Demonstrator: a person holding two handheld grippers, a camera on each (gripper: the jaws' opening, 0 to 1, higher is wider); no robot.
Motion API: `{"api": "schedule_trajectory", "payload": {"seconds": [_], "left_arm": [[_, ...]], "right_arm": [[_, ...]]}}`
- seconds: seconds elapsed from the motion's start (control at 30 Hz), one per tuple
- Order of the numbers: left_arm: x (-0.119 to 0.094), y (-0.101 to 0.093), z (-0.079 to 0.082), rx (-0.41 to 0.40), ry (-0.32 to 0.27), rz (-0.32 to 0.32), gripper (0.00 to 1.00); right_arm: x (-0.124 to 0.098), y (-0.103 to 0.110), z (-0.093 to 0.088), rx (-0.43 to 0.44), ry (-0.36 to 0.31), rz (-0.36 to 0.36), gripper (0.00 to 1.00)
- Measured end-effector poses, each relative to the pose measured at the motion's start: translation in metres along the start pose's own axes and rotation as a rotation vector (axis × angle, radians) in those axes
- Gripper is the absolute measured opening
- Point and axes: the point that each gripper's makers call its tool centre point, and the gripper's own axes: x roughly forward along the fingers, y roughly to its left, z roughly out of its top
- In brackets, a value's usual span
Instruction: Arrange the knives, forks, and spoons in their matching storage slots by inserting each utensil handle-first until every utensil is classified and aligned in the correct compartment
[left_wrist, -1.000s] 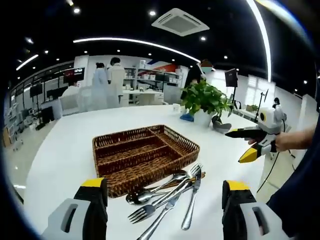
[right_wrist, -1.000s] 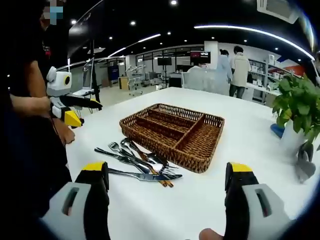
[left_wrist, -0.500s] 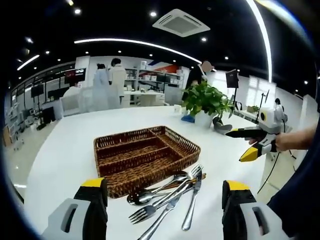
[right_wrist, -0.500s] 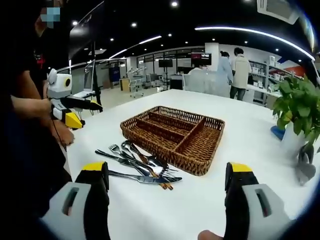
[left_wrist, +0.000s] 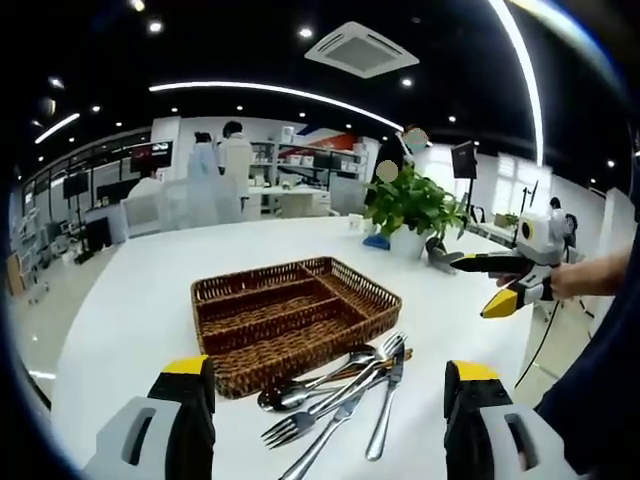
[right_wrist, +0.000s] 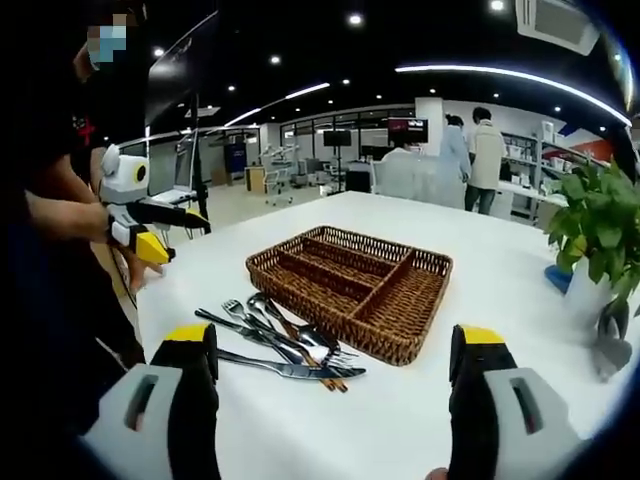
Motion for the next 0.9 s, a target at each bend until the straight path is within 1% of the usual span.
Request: {"api": "schedule_trajectory", "payload": {"seconds": [0.07, 0.13, 0.23, 0.43, 0.73, 0.9], "left_arm": [[-0.003, 0.002, 0.002, 0.003, -0.006, 0.009, 1.0], [-0.006, 0.001, 0.003, 0.013, -0.012, 0.006, 1.0], [-0.006, 0.0, 0.002, 0.019, -0.007, -0.006, 1.0], [-0.004, 0.0, 0.001, 0.02, -0.007, -0.015, 1.0], [-0.003, -0.003, -0.002, 0.043, 0.001, -0.042, 1.0], [-0.003, -0.004, -0.005, 0.054, 0.017, -0.055, 1.0]], "right_arm": [[-0.001, 0.003, 0.009, 0.001, -0.04, 0.017, 0.99], [-0.004, -0.001, 0.014, -0.009, -0.056, 0.009, 0.99], [-0.005, -0.003, 0.009, 0.0, -0.035, 0.005, 0.98], [-0.006, -0.001, 0.006, -0.012, -0.018, 0.007, 0.96], [-0.008, -0.002, 0.004, -0.017, -0.006, 0.007, 0.93], [-0.01, -0.003, 0.003, -0.015, -0.004, 0.008, 0.92]]}}
